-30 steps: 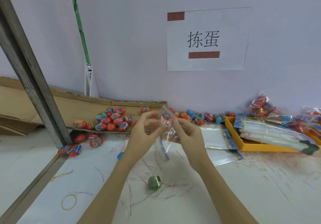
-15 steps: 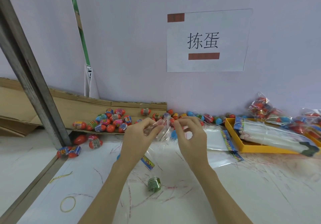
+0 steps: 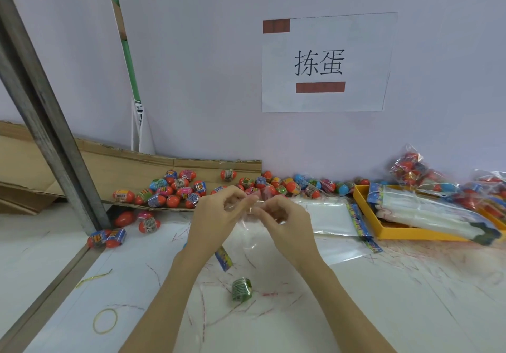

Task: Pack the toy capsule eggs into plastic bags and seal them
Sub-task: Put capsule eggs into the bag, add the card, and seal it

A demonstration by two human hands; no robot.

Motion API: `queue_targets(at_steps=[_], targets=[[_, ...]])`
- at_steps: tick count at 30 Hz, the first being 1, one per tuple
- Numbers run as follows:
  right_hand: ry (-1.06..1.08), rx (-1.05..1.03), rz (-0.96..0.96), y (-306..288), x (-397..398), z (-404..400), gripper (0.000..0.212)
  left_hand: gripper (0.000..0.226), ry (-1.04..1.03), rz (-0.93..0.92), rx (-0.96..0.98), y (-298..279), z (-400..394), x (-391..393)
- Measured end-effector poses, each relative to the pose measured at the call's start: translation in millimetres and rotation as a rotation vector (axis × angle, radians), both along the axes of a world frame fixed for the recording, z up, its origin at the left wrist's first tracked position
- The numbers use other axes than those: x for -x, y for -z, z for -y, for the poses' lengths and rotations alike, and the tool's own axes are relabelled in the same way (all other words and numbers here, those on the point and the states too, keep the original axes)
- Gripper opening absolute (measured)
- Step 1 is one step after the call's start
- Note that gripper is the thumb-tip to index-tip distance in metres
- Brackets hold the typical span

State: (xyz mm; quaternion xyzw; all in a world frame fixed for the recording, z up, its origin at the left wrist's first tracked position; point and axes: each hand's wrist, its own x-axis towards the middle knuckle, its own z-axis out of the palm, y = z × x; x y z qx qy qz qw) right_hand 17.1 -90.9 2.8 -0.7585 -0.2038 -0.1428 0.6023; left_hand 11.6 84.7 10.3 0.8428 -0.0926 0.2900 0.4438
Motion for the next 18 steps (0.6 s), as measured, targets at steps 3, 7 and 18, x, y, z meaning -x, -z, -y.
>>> queue_targets(at_steps=[3,7,18], targets=[[0.149,-0.036,-0.054,3,-6,7,0.008,0.033,0.067,-0.218,0.164,-3,-7,0],[0.179,-0.087,-0.120,1,-12,16,0.006,0.036,0.122,-0.309,0.304,-5,-15,-1],[-0.356,-0.391,-0.595,-13,-4,15,0.028,0.018,0.111,-0.172,0.196,-3,-15,-4]])
